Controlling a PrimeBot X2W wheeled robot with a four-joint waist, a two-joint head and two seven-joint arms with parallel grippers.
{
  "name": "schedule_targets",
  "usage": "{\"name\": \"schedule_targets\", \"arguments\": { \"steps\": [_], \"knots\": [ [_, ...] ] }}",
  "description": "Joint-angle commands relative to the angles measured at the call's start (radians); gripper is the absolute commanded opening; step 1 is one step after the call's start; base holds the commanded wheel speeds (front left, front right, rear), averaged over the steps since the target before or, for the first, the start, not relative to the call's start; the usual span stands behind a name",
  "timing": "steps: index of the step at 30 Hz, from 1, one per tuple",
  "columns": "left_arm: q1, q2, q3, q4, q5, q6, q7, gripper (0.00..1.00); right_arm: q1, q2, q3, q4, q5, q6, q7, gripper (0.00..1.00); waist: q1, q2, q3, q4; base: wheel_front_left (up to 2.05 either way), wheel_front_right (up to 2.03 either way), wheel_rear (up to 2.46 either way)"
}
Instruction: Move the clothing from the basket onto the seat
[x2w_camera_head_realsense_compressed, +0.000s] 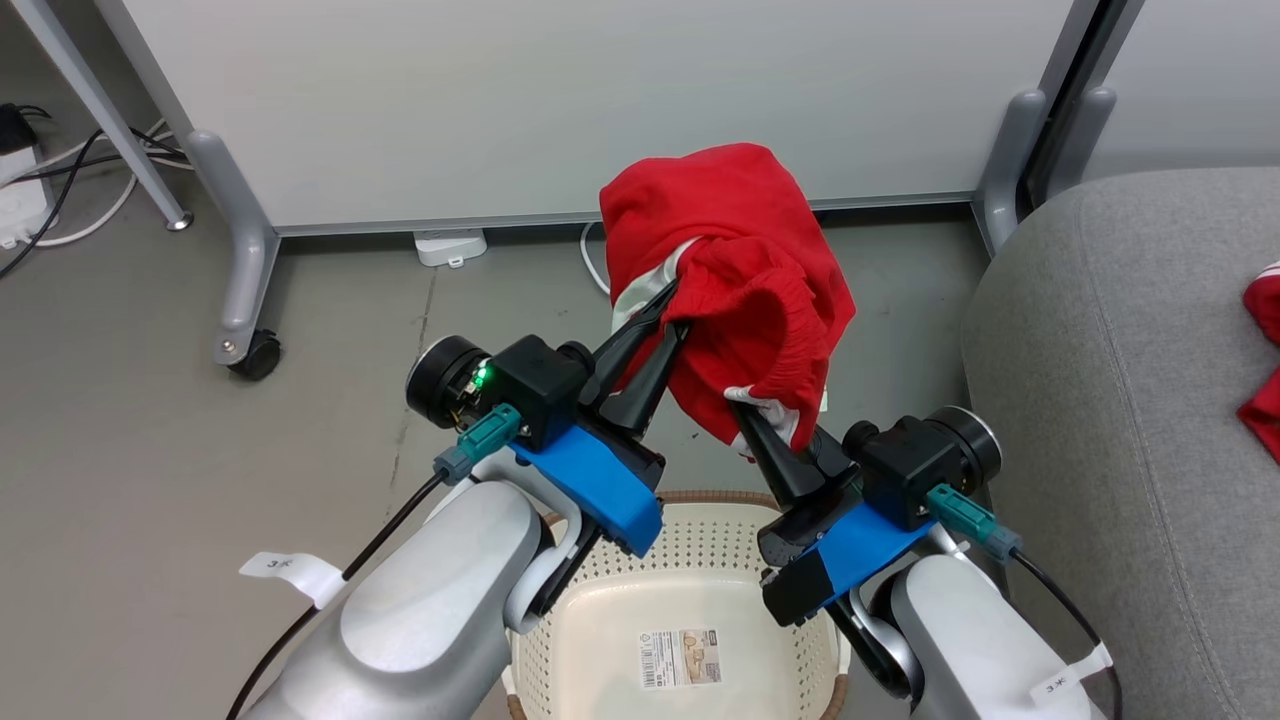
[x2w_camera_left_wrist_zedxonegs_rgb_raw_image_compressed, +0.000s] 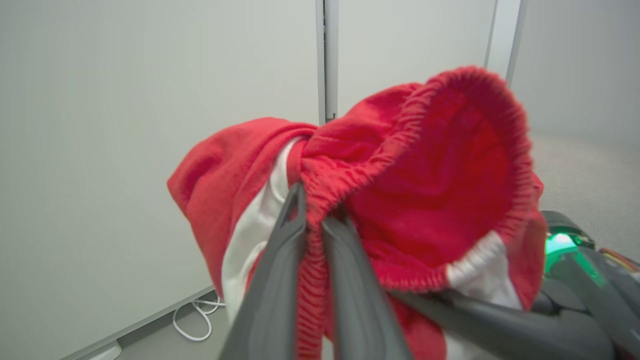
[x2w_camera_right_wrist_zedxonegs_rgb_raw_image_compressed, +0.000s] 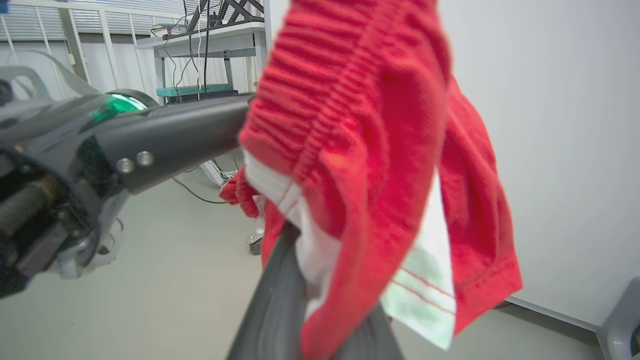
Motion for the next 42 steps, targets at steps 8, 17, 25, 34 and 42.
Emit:
{"name": "schedule_targets", "arguments": {
  "steps": [8,17,25,34,42],
  "knots": [
    [-0.018,0.003,-0.005,0.005,0.001,0.002,-0.003,0.00,-0.013,0.002,-0.004,-0.010,0.008,0.001,-0.004,0.00,0.0000,0.0000,0.005,-0.001,0.00,0.00,0.00],
    [-0.020,0.000,-0.007,0.007,0.008,0.010,-0.005,1.00,-0.009,0.002,-0.006,-0.013,0.010,0.001,-0.004,0.00,0.0000,0.0000,0.006,0.001,0.00,0.00,0.00],
    [-0.019,0.009,0.005,-0.008,0.018,0.024,-0.007,1.00,-0.014,0.002,-0.017,-0.014,0.011,0.001,-0.004,0.00,0.0000,0.0000,0.016,-0.010,0.00,0.00,0.00],
    [-0.014,0.017,0.010,-0.020,0.035,0.032,-0.008,1.00,0.006,0.002,-0.059,-0.030,-0.002,0.001,-0.004,0.00,0.0000,0.0000,0.045,-0.052,0.00,0.00,0.00],
    [-0.014,0.017,0.016,-0.017,0.043,0.030,-0.009,1.00,0.048,-0.006,-0.119,-0.060,-0.031,0.001,-0.004,0.00,0.0000,0.0000,0.062,-0.103,0.00,0.00,0.00]
  ]
}}
